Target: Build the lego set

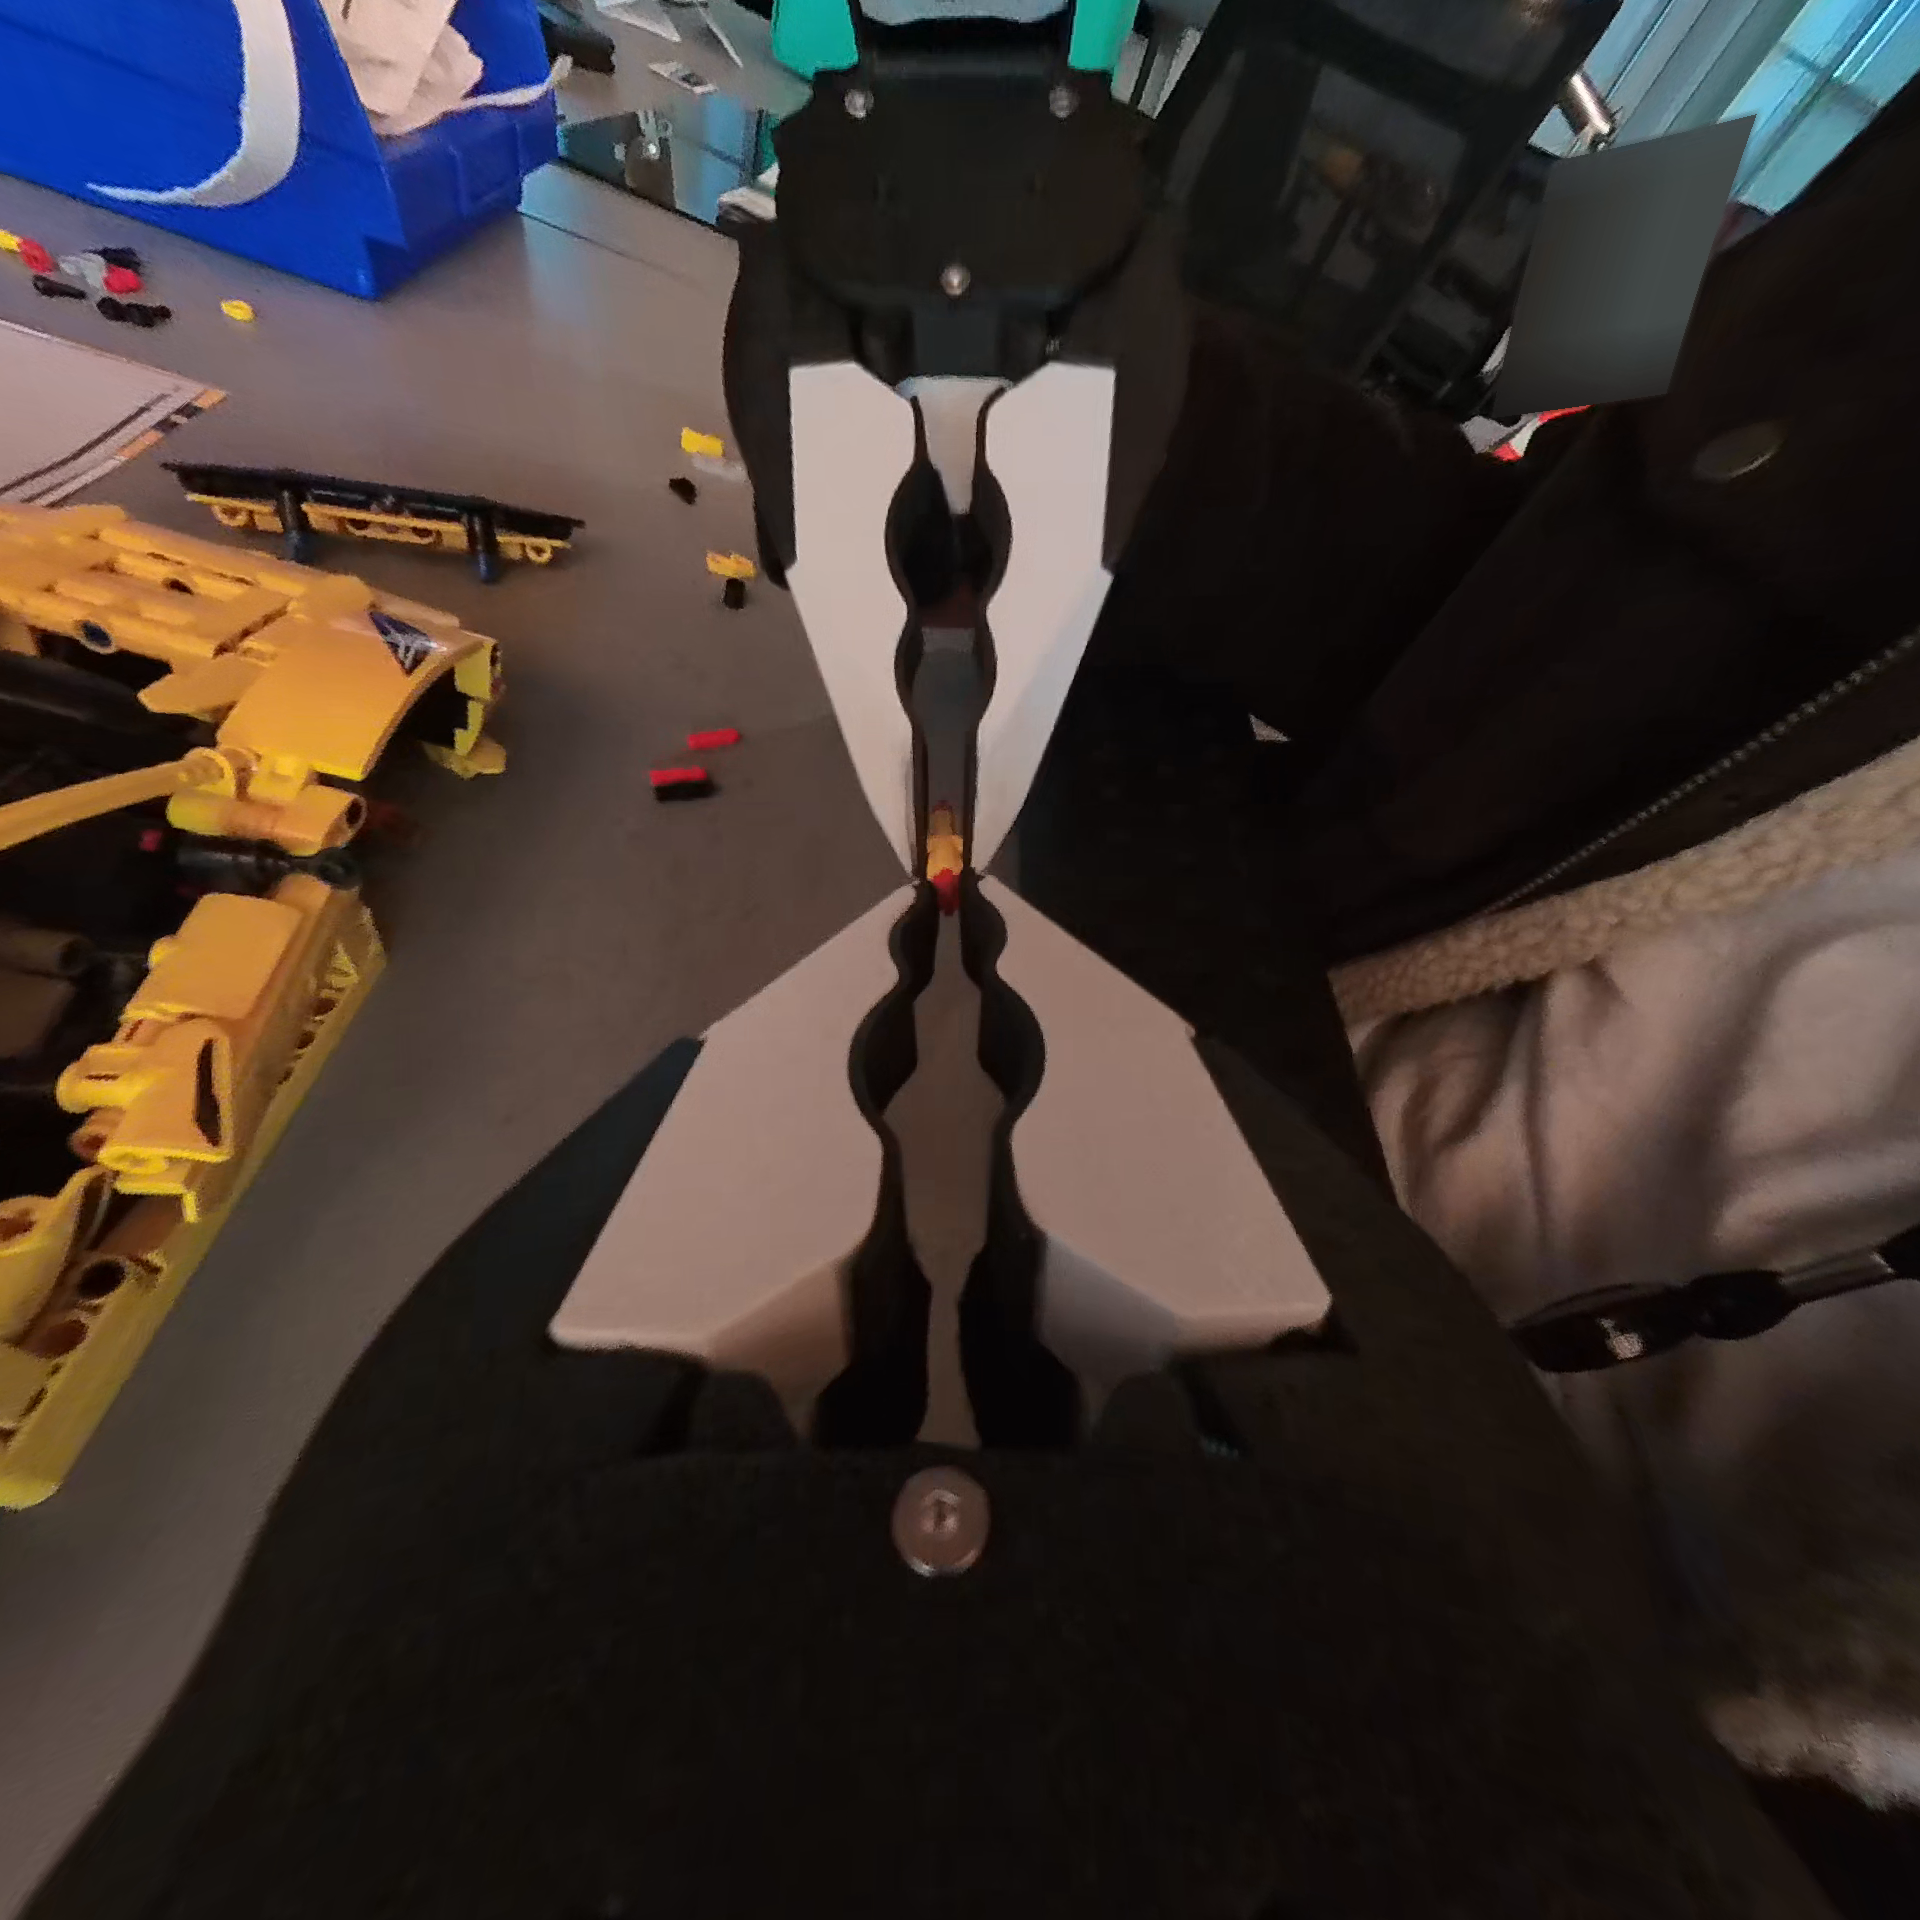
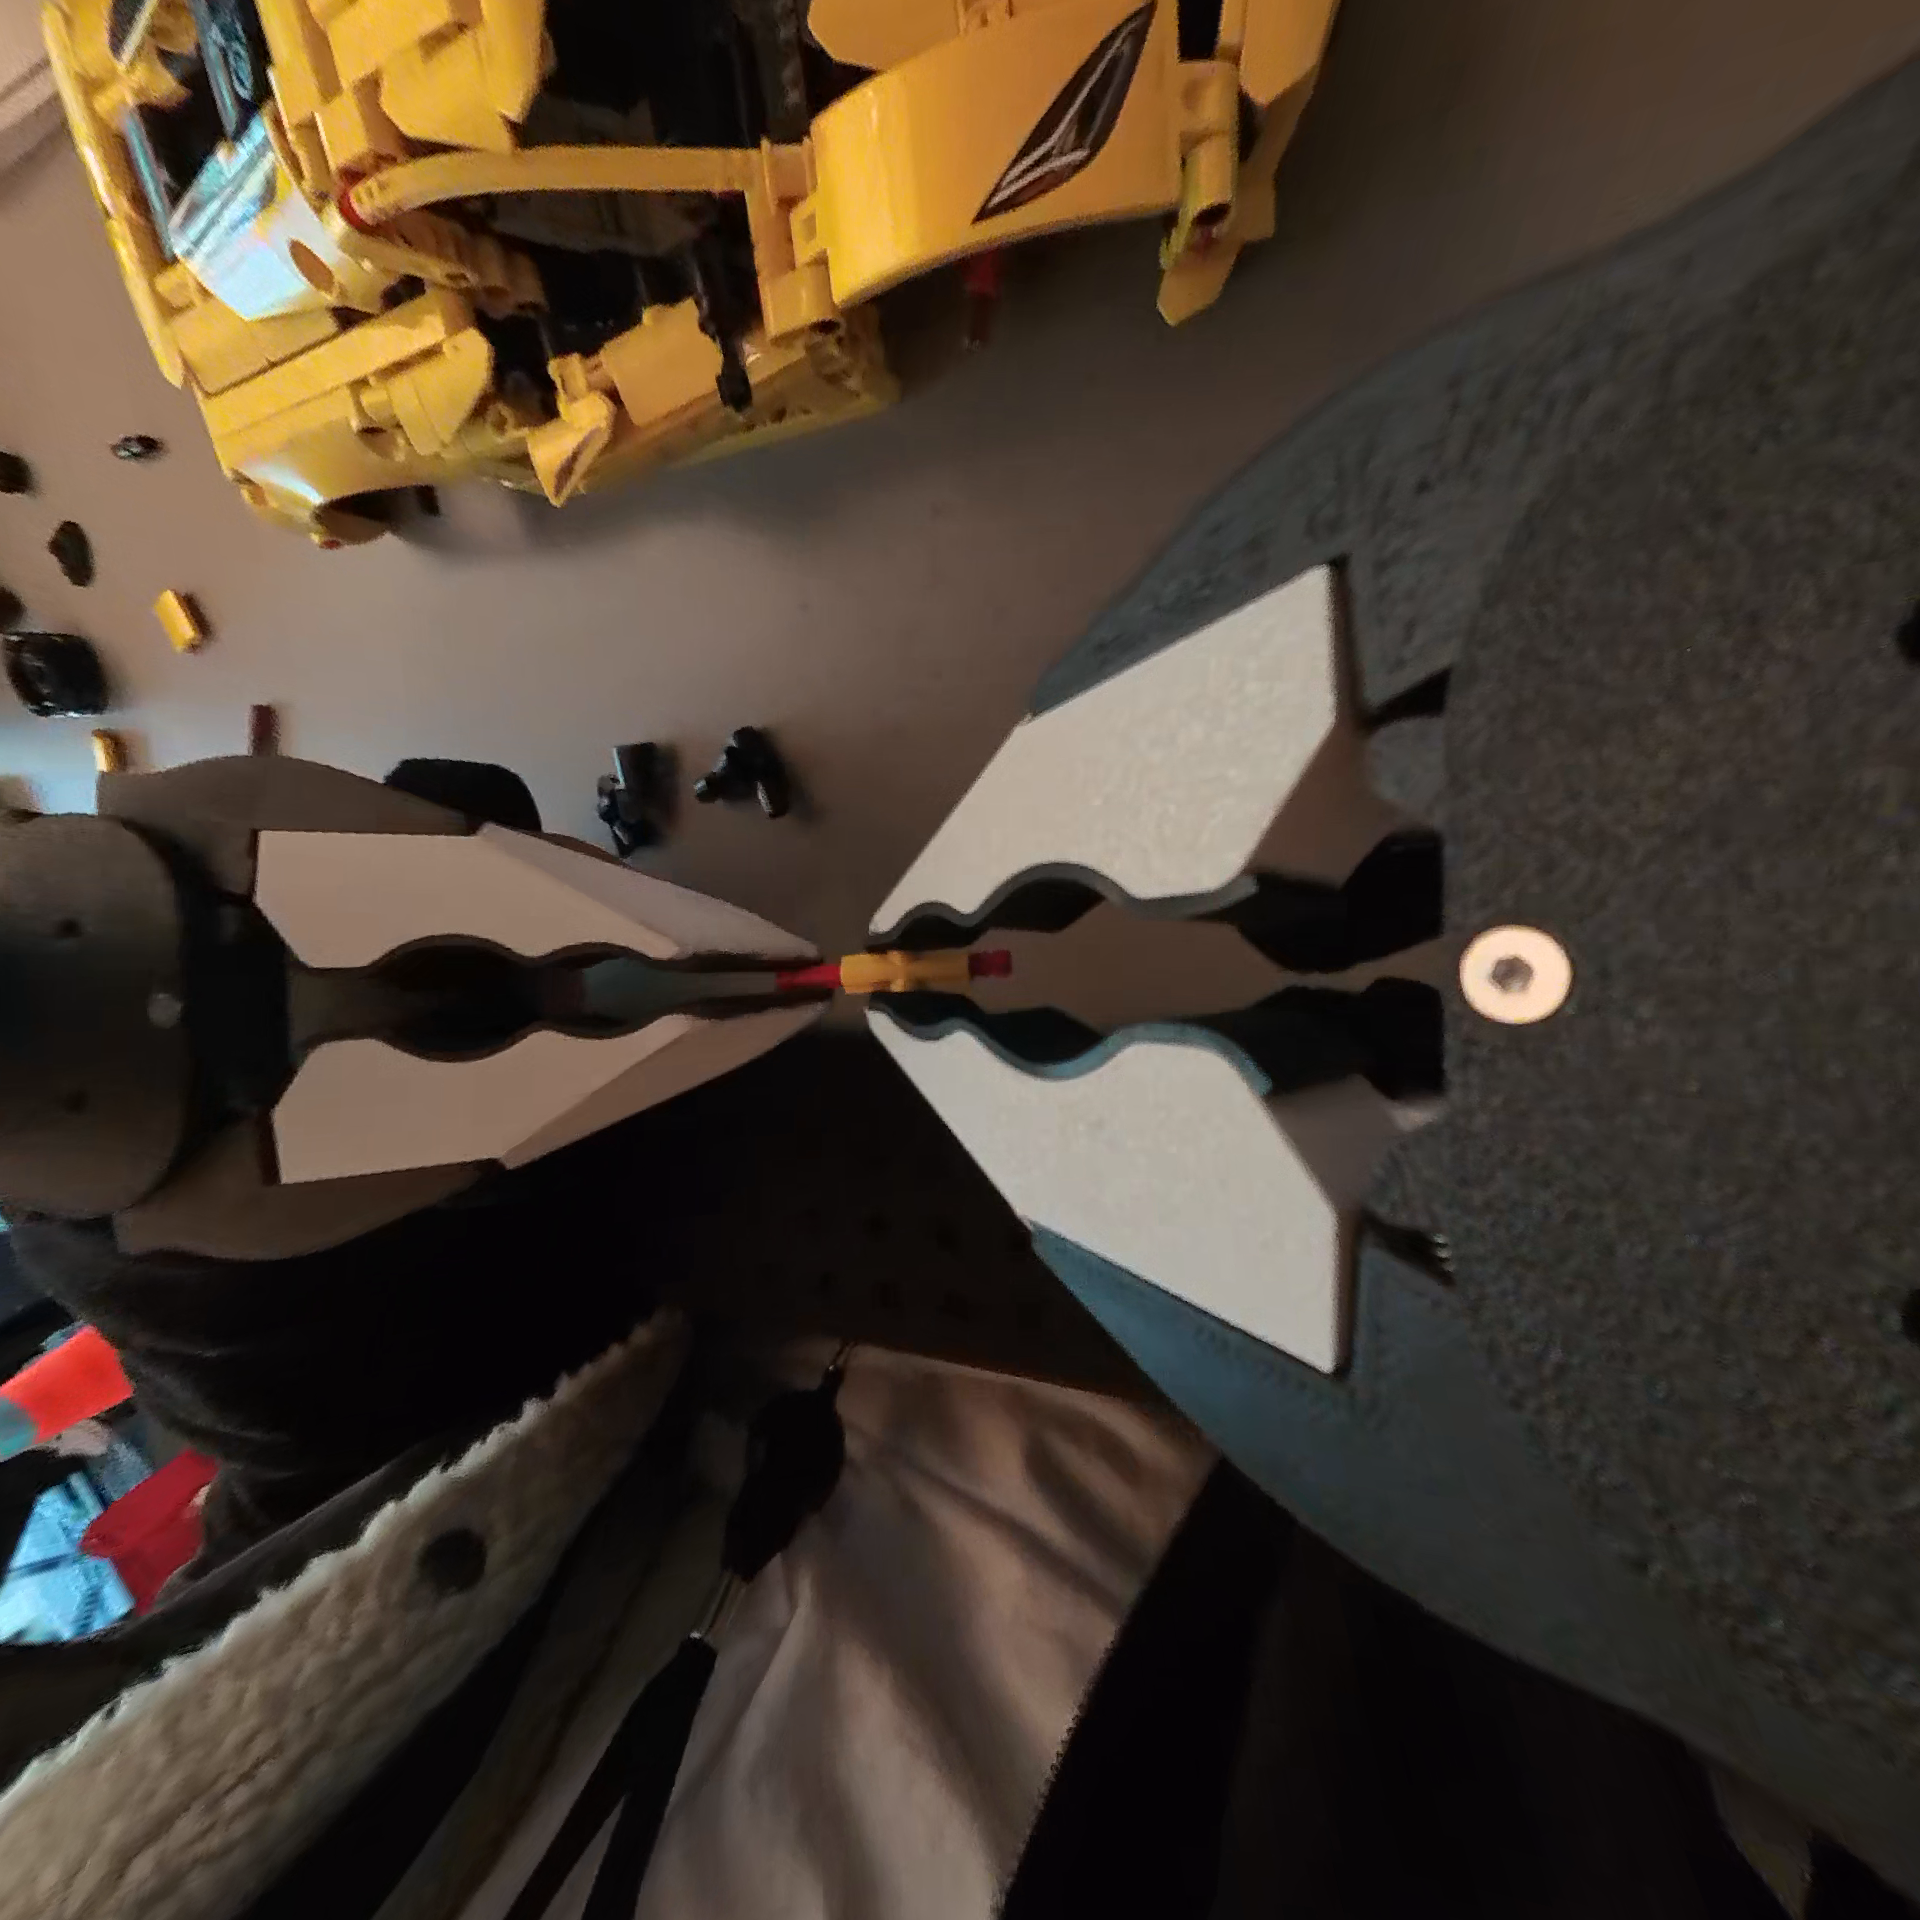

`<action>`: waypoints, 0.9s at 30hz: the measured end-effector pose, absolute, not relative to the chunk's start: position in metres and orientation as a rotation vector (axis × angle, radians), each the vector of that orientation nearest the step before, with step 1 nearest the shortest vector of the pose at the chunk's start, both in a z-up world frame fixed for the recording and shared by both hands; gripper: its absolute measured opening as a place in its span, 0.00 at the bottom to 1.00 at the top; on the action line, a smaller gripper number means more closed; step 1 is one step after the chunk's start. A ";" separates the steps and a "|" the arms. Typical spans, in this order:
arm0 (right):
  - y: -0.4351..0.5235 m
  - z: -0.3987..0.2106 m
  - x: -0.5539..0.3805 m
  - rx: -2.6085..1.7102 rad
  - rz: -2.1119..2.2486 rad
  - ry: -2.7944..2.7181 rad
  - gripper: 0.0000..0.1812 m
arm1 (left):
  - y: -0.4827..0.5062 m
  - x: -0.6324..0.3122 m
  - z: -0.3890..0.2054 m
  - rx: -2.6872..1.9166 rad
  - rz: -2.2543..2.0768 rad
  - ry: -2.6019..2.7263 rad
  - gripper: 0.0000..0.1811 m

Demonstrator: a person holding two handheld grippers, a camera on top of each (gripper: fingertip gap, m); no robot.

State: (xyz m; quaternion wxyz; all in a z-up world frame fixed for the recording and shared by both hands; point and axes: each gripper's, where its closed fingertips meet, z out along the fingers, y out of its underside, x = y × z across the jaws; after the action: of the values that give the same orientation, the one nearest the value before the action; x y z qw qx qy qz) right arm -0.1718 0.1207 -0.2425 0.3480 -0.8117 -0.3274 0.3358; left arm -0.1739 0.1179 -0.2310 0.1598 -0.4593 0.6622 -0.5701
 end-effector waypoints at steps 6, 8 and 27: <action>0.142 -0.212 -0.156 -1.924 0.837 -0.646 0.11 | 0.140 -0.164 -0.202 -1.148 -1.473 1.692 0.02; 0.150 -0.209 -0.143 -1.954 0.770 -0.539 0.18 | 0.149 -0.160 -0.204 -1.110 -1.316 1.673 0.02; 0.174 -0.214 -0.147 -2.078 0.804 -0.031 0.24 | 0.164 -0.153 -0.206 -0.912 -0.808 1.650 0.02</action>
State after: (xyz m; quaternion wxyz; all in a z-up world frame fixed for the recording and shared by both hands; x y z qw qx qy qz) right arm -0.1469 0.1744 -0.2135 0.4410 -0.8370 -0.0127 0.3238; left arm -0.1534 0.1636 -0.2056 0.5186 -0.3802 0.6878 -0.3368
